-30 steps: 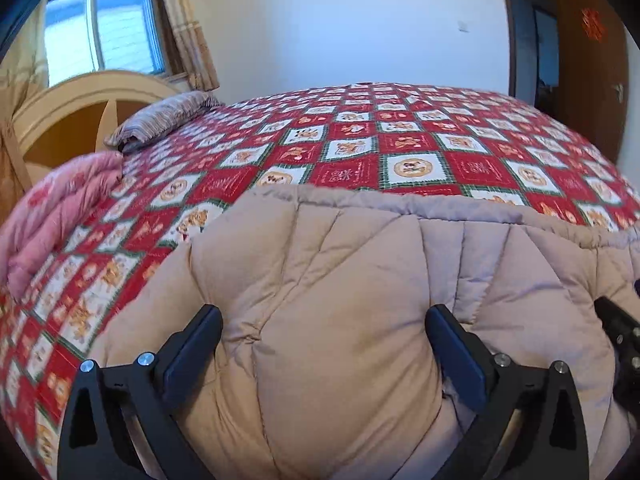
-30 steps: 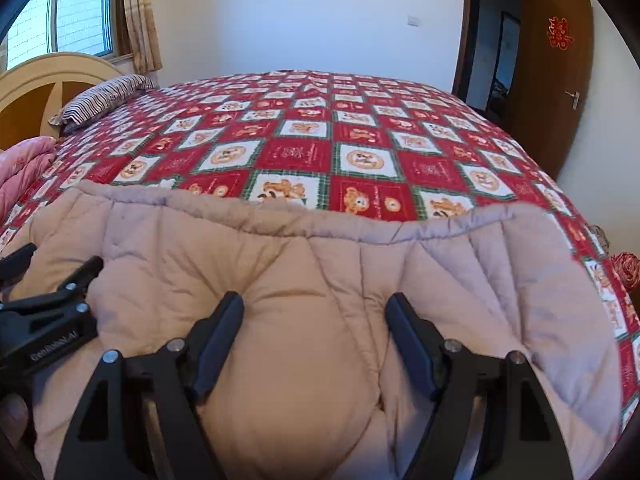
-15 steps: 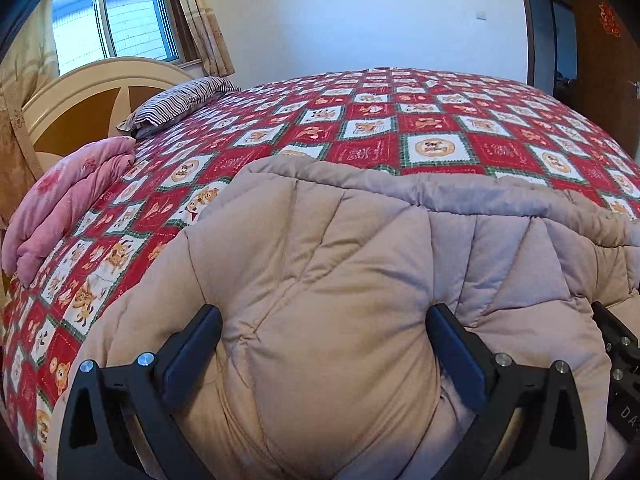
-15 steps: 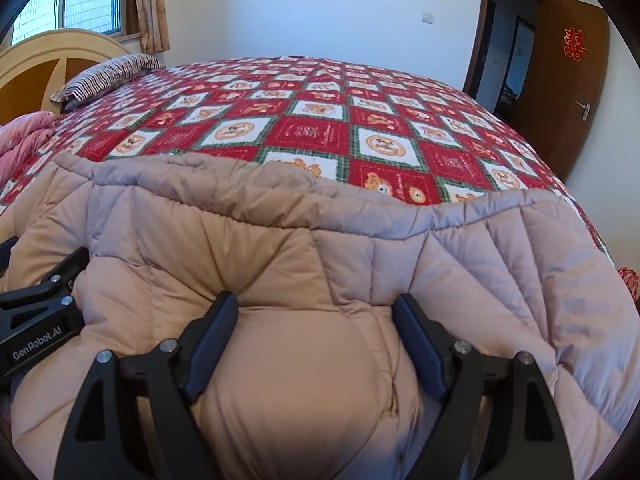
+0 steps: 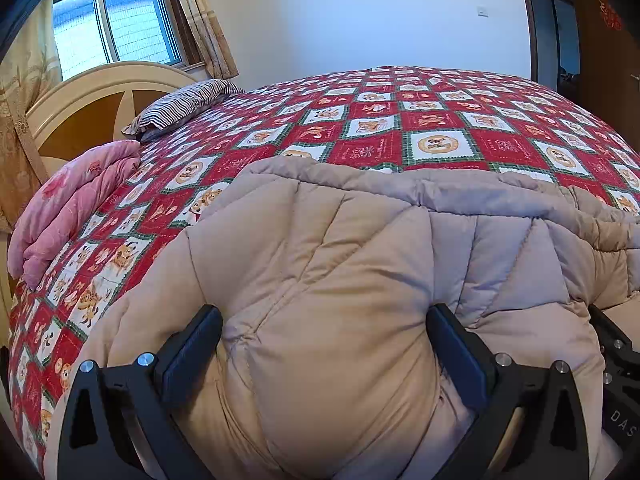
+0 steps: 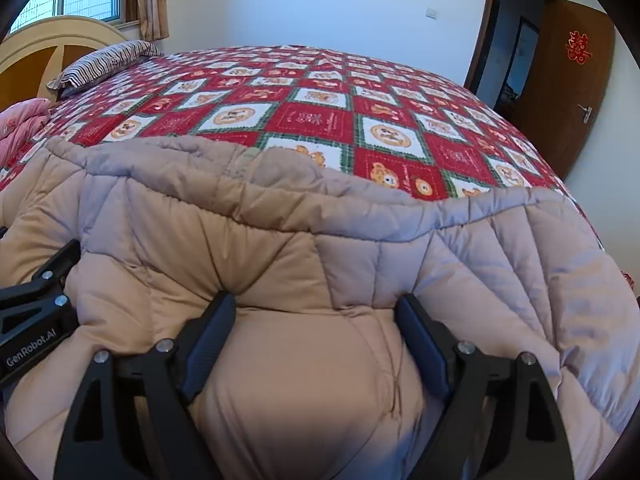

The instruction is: Fold large clothes

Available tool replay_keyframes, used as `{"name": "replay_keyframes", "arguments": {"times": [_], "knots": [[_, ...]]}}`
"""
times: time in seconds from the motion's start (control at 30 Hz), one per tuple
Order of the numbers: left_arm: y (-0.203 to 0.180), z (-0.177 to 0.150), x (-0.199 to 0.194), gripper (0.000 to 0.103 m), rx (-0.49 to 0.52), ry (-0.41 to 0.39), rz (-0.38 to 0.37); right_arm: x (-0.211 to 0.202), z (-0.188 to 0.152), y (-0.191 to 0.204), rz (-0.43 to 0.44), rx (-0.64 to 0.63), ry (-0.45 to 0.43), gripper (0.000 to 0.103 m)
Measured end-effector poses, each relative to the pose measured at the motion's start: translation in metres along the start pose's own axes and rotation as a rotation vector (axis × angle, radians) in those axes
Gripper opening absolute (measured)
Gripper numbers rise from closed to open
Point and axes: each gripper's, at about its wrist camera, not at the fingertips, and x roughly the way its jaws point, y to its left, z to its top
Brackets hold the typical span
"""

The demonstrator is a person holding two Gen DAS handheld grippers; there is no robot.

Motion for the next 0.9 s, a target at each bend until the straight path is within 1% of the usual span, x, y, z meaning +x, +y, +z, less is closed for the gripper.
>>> {"name": "replay_keyframes", "arguments": {"times": [0.17,0.27,0.33,0.4,0.43,0.47,0.53,0.6,0.63,0.67,0.73,0.77,0.8,0.83,0.87,0.9], "knots": [[0.000,0.000,0.000,0.102,0.002,0.002,0.001,0.001,0.000,0.000,0.001,0.001,-0.001,0.086],[0.001,0.002,0.001,0.102,0.005,0.019,-0.013,0.001,0.000,0.000,0.003,0.001,0.003,0.087],[0.003,0.005,0.002,0.102,0.008,0.043,-0.036,0.002,-0.001,-0.001,0.005,0.001,0.006,0.087],[0.009,0.010,-0.003,0.102,0.024,0.088,-0.086,0.003,-0.001,-0.001,0.004,0.000,0.006,0.087],[0.012,0.010,-0.009,0.102,0.030,0.090,-0.103,0.003,-0.001,-0.001,0.003,0.000,0.007,0.087],[0.018,0.010,-0.020,0.102,0.034,0.082,-0.121,0.003,-0.001,-0.001,0.003,-0.003,0.009,0.087],[0.032,0.008,-0.046,0.102,0.061,0.026,-0.118,0.002,0.000,0.000,0.001,-0.008,0.018,0.087],[0.051,0.003,-0.070,0.102,0.084,-0.057,-0.072,-0.004,0.003,-0.001,0.004,-0.012,0.030,0.085],[0.064,-0.001,-0.077,0.102,0.074,-0.087,-0.043,-0.011,0.005,-0.003,0.007,0.003,0.026,0.085],[0.073,-0.003,-0.079,0.102,0.058,-0.093,-0.029,-0.022,0.005,-0.005,0.015,0.042,0.007,0.085],[0.092,-0.009,-0.073,0.102,0.003,-0.078,-0.030,-0.043,0.004,-0.003,0.040,0.090,-0.048,0.085],[0.098,-0.014,-0.065,0.102,-0.024,-0.050,-0.026,-0.051,0.004,0.004,0.033,0.084,-0.064,0.085],[0.100,-0.020,-0.052,0.102,-0.038,-0.001,-0.036,-0.056,0.002,0.011,0.023,0.070,-0.072,0.085],[0.099,-0.024,-0.043,0.102,-0.040,0.035,-0.050,-0.055,0.002,0.017,0.020,0.053,-0.063,0.085],[0.097,-0.030,-0.034,0.102,-0.039,0.062,-0.056,-0.049,-0.001,0.024,-0.007,0.023,-0.033,0.085],[0.095,-0.036,-0.028,0.102,-0.037,0.060,-0.058,-0.041,-0.004,0.029,-0.038,0.000,-0.006,0.085]]}}
